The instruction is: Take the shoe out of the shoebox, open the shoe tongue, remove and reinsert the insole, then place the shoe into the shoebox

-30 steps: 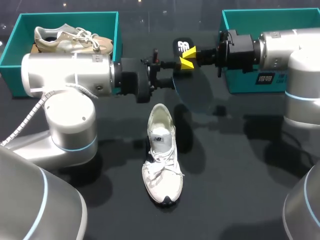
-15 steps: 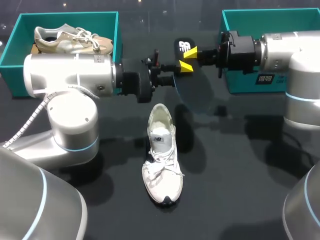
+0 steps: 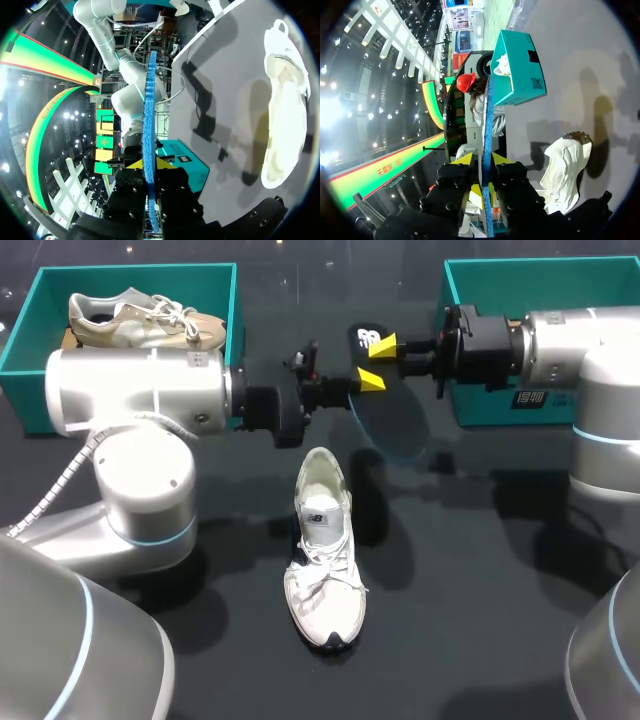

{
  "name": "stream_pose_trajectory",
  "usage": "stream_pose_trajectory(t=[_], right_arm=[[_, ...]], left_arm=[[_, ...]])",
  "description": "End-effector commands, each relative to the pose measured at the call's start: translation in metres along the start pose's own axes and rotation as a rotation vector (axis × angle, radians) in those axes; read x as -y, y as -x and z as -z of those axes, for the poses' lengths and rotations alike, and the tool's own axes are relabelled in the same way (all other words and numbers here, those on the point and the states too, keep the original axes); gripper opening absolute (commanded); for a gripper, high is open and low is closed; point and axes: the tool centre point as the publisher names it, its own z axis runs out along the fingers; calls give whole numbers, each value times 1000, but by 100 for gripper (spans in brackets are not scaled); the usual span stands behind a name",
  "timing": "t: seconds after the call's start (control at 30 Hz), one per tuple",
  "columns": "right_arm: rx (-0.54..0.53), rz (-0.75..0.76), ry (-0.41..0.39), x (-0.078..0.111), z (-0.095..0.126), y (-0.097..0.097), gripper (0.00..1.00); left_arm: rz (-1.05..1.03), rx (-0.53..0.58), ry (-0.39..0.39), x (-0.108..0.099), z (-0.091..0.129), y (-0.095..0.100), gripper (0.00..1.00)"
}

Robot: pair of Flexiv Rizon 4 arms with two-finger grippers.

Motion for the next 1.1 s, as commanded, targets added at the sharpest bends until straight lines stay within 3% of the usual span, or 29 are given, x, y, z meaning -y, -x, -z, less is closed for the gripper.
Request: stream_pose_trajectory(t=[0.03, 0.4, 0.53, 0.57, 0.9, 1.1], right_arm=[[6, 3, 2, 7, 11, 0, 100], [3, 39, -13, 30, 42, 1, 100], [3, 39, -13, 30, 42, 1, 100], [3, 39, -13, 30, 42, 1, 100], [3, 39, -13, 30, 42, 1, 100], [3, 39, -13, 30, 42, 1, 100]], left_arm=[[-10, -3, 14, 6, 15, 1, 0], [26, -1, 35, 15, 51, 1, 0], [44, -28, -20, 19, 58, 3, 0], [-49, -77, 7, 23, 59, 3, 0], [-49, -77, 7, 23, 59, 3, 0], [389, -56, -50, 28, 61, 0, 0]])
